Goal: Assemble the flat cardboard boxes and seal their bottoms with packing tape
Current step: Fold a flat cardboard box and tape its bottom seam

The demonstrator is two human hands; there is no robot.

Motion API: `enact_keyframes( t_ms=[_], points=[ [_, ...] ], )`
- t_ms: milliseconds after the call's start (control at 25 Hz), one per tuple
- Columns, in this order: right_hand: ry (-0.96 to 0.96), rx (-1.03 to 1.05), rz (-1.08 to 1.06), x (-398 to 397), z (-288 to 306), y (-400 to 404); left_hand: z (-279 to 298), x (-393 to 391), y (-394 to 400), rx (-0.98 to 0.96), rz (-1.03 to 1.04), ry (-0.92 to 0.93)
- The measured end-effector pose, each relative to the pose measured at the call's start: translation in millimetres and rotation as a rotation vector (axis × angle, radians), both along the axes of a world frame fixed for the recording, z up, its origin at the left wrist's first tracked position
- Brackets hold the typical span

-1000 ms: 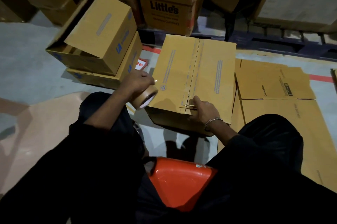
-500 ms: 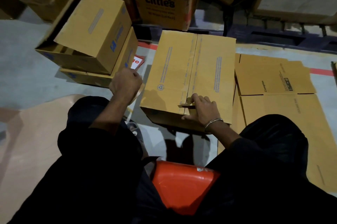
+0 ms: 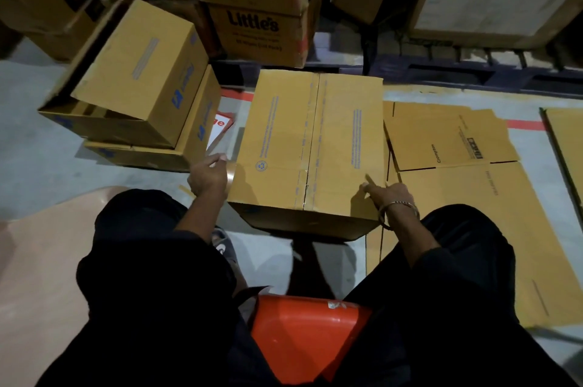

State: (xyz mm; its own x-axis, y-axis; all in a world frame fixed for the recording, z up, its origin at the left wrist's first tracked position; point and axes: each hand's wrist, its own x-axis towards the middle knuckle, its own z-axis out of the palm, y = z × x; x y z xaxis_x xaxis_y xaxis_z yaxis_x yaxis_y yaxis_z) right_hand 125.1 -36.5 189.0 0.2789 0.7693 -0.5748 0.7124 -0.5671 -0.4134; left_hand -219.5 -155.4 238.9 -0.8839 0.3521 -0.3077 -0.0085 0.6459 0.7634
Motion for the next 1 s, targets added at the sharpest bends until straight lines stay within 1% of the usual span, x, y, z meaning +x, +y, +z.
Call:
enact_keyframes(
  t_ms=[80, 280, 400, 480, 520, 560, 640, 720, 800, 880, 1000],
  points=[
    [0.086, 0.022, -0.032, -1.8, -8.4, 8.7, -3.7, -3.2, -1.5, 0.016, 0.019, -0.067],
    [0.163, 0.146, -0.001, -12.9, -3.6, 48.3, -10.4, 0.2, 1.3, 0.133, 0.078, -0.184],
    [0.081, 0.136, 0.029, -14.8, -4.0, 68.3, -12.8, 8.2, 6.4, 0.164, 0.049, -0.204],
    [0.023, 0.126, 0.049, -19.1, -2.9, 64.6, -12.1, 11.9, 10.6, 0.155, -0.009, -0.174],
    [-0.016, 0.171, 0.081, -21.5, -2.4, 59.7, -10.2, 13.7, 12.6, 0.145, -0.033, -0.141],
    [-0.048, 0.247, 0.147, -24.9, -4.0, 56.7, -7.1, 14.9, 14.5, 0.145, -0.052, -0.094],
    [-0.080, 0.376, 0.367, -41.4, -5.6, 50.9, 1.0, 15.0, 17.2, 0.173, -0.094, -0.018],
    [-0.126, 0.468, 0.575, -62.4, -7.5, 45.8, 10.4, 13.3, 16.5, 0.231, -0.151, 0.007],
    [-0.219, 0.498, 0.699, -79.4, -13.3, 45.5, 26.4, 15.1, 12.6, 0.251, -0.211, -0.031],
    [-0.286, 0.472, 0.792, -85.3, -16.2, 47.8, 42.6, 17.6, 6.2, 0.232, -0.296, -0.096],
    [-0.249, 0.452, 0.860, -80.5, -8.9, 58.3, 54.9, 24.4, -3.3, 0.180, -0.448, -0.187]
  ],
)
